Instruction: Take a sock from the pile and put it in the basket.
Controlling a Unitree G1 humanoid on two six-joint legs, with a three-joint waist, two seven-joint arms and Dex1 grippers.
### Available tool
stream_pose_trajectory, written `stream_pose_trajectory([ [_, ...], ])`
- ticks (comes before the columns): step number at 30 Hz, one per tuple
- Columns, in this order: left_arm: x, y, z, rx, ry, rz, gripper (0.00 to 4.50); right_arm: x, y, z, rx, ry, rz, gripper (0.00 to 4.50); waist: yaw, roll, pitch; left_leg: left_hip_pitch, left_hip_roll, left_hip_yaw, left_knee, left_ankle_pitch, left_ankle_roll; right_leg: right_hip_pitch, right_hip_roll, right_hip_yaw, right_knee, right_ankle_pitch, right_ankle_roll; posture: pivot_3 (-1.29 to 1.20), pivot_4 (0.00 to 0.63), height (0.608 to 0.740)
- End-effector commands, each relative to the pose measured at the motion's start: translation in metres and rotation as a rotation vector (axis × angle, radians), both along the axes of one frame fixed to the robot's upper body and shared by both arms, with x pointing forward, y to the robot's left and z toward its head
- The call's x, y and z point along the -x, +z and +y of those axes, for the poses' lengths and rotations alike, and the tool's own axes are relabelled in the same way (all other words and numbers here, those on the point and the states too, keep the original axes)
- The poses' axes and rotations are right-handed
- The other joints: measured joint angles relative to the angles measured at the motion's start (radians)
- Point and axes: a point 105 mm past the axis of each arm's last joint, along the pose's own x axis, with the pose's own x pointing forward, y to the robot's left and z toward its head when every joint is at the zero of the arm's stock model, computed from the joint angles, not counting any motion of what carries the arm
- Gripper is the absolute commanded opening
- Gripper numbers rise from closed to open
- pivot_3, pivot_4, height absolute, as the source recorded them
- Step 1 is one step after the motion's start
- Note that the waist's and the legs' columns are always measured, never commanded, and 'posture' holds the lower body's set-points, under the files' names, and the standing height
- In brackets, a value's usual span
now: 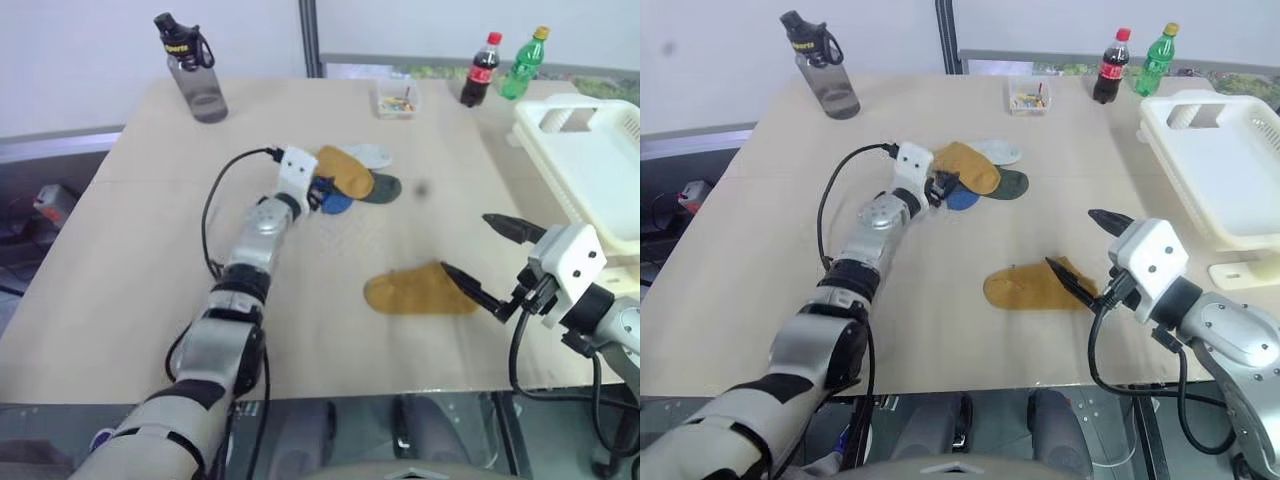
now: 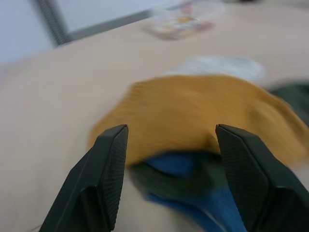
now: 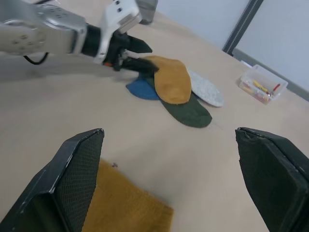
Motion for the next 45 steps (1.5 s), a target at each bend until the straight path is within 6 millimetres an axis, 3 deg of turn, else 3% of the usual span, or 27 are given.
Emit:
stream_pose_trajectory([
  [1,0.008,0.028,-0.01,-0.152,-0.048,-0.176,3.08,0.004,0.009,-0.002,0.005,-0.002,-0.046,4.5,0.004,0.0,0.0,0.0,0.0,0.0,0.0,0.0,0.0,0.0,0.0,0.0,0.0,0.0,0.0,0.0,0.15,0.74],
  [10,0.005,0.029,-0.037,-0.432,-0.071,-0.375,3.08,0.002,0.008,0.0,-0.005,-0.012,-0.051,4.5,0.006,0.0,0.0,0.0,-0.001,0.0,0.001,0.0,0.001,0.002,-0.001,-0.001,-0.001,0.001,0.002,0.0,0.15,0.74],
  [23,0.006,0.03,-0.012,-0.682,-0.051,-0.482,3.08,0.001,0.012,-0.001,-0.009,-0.038,-0.065,4.5,0.005,0.0,0.0,0.0,-0.001,0.001,0.001,0.0,0.001,0.002,0.0,-0.001,-0.001,0.001,0.002,0.0,0.15,0.74],
  [36,-0.006,0.022,-0.039,-0.706,-0.063,-0.48,3.08,0.0,0.012,-0.002,-0.007,-0.047,-0.073,4.5,0.003,0.0,0.0,0.0,-0.001,0.001,0.002,0.0,0.001,0.002,0.0,-0.001,-0.001,0.001,0.002,0.0,0.15,0.74],
  [42,-0.009,0.021,-0.039,-0.716,-0.061,-0.481,3.08,0.001,0.011,-0.003,-0.006,-0.06,-0.071,4.5,0.004,0.0,0.0,0.0,-0.001,0.001,0.002,0.0,0.001,0.002,0.0,-0.001,-0.001,0.001,0.002,0.0,0.15,0.74],
  [45,-0.009,0.019,-0.037,-0.716,-0.063,-0.47,2.39,0.002,0.011,-0.004,-0.004,-0.061,-0.071,4.5,0.005,0.0,0.0,0.0,-0.001,0.001,0.002,0.0,0.001,0.002,-0.001,-0.001,-0.001,0.001,0.002,0.0,0.15,0.74],
])
